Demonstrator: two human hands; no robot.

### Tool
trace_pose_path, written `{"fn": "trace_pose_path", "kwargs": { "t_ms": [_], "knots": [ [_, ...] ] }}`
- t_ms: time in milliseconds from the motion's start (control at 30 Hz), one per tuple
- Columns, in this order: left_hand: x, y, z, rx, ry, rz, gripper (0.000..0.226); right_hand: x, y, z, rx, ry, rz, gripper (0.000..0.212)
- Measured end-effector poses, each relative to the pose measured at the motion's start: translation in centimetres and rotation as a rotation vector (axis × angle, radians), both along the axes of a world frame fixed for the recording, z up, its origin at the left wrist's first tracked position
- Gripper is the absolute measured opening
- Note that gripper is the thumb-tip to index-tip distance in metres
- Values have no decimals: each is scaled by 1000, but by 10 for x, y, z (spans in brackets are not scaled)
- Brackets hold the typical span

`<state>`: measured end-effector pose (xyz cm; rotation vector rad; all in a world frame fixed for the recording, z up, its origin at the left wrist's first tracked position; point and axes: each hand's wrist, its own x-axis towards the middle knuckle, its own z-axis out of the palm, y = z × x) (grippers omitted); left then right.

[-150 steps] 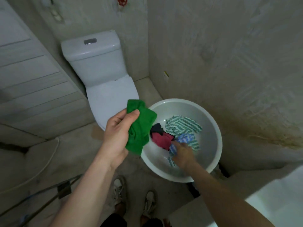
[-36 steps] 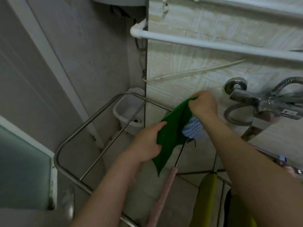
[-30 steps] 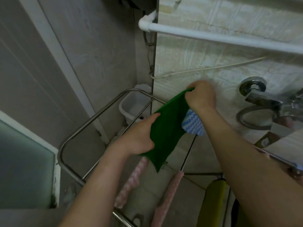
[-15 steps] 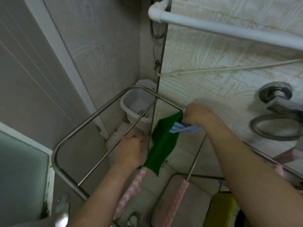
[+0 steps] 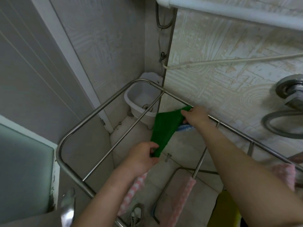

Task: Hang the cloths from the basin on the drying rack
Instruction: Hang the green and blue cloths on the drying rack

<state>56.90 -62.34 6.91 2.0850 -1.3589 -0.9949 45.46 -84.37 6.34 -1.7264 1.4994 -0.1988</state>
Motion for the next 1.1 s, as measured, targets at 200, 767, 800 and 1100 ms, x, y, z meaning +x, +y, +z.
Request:
{"fn": "trace_pose_path", "kwargs": {
  "t_ms": [200,767,800,1100],
  "knots": [
    [-4,0,-5,71,-52,-178,24,1,3,-3,38,-40,-102,36],
    [-8,15,-3,-43,-56,-171,56,-12,27,24,98,-146,-162,22],
    [-11,15,-1,-76,-64,-139,49,-17,33,39,93,-186,-155,19],
    [-53,-3,48,-405,506,248,27,-51,123,99,706,-1187,-332,31]
  ]
}}
